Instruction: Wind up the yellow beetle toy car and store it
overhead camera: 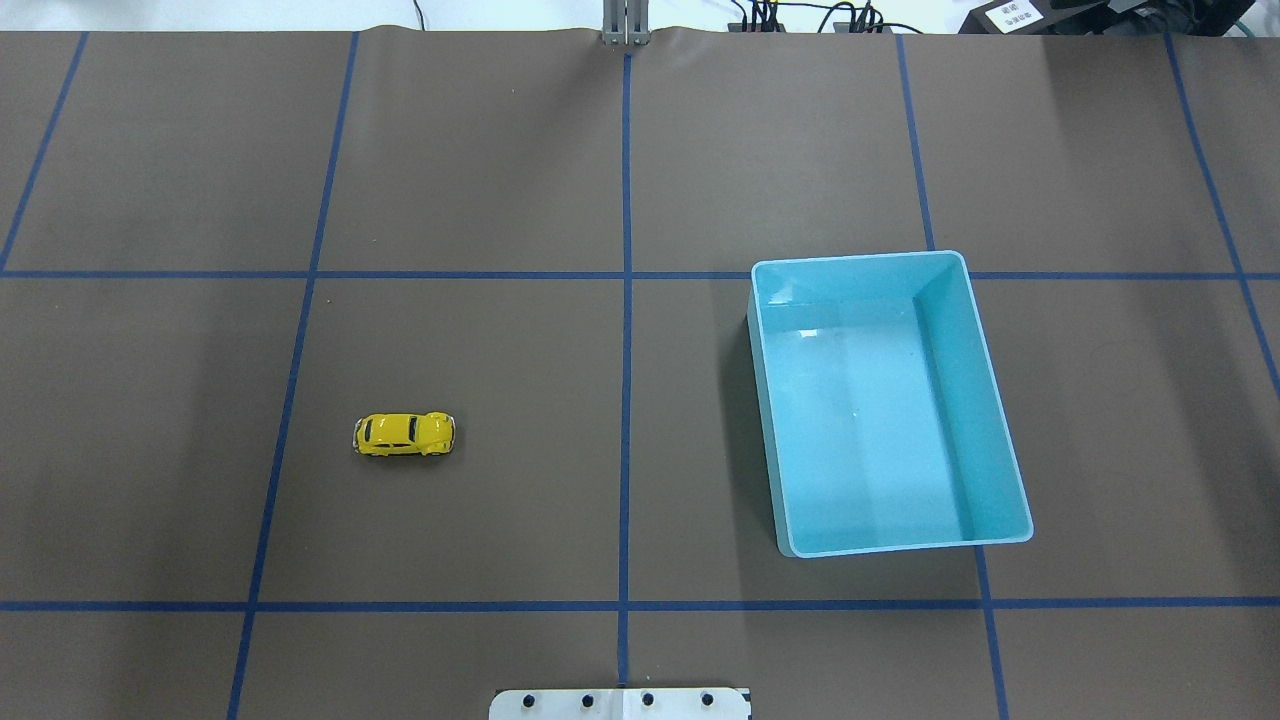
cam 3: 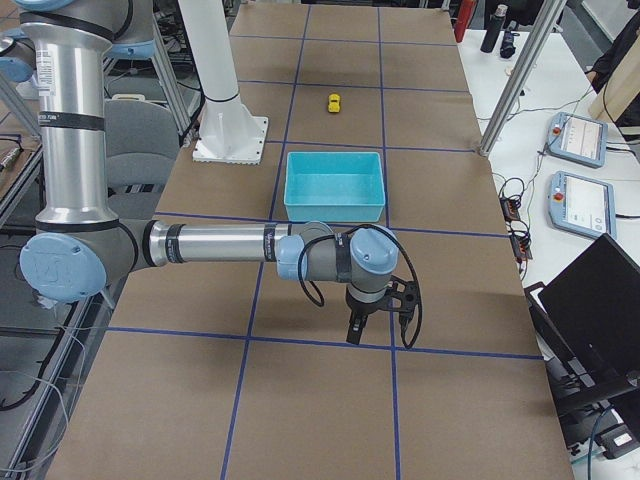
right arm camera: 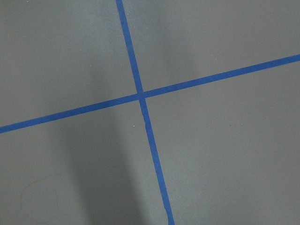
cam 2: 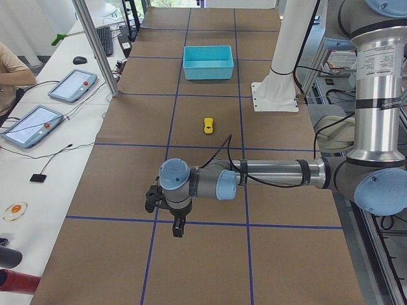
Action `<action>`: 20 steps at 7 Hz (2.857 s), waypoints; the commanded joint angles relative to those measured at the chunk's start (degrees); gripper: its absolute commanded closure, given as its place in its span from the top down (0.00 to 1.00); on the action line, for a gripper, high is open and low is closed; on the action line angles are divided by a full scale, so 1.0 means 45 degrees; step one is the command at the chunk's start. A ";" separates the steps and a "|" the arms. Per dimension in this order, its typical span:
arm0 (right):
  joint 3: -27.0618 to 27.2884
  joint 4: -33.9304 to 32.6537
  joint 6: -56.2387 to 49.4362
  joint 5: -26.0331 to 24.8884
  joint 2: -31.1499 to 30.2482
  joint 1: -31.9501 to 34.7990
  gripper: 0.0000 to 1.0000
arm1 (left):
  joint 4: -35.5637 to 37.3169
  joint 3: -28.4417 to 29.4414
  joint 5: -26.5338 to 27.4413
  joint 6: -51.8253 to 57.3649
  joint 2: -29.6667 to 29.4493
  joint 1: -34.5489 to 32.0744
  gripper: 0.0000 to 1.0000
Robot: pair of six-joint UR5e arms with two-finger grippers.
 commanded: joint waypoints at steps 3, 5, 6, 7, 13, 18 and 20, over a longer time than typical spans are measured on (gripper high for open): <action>0.0000 0.0000 0.0000 -0.0001 0.0020 0.0000 1.00 | 0.0060 -0.0005 -0.0020 -0.0136 -0.0018 0.0000 1.00; 0.0000 0.0000 0.0019 -0.0001 0.0000 0.0000 1.00 | 0.0139 0.0091 -0.0060 -0.0176 0.0040 0.0000 1.00; 0.0000 0.0000 0.0039 -0.0001 0.0019 0.0000 1.00 | 0.0139 -0.0140 -0.0021 -0.0176 0.0040 0.0000 1.00; 0.0000 0.0000 0.0039 -0.0001 0.0000 0.0000 1.00 | 0.0119 -0.0161 -0.0021 -0.0176 0.0060 0.0000 1.00; -0.0020 0.0000 0.0039 0.0018 0.0000 0.0000 1.00 | -0.0093 -0.0553 -0.0021 -0.0080 0.0002 0.0020 1.00; -0.0020 0.0000 0.0039 -0.0001 0.0019 0.0000 1.00 | -0.0639 -0.0729 0.0038 0.0057 0.0412 0.0157 1.00; -0.0020 0.0000 0.0058 -0.0001 0.0000 0.0000 1.00 | -0.1753 -0.0514 0.0019 0.0080 0.0547 0.0157 1.00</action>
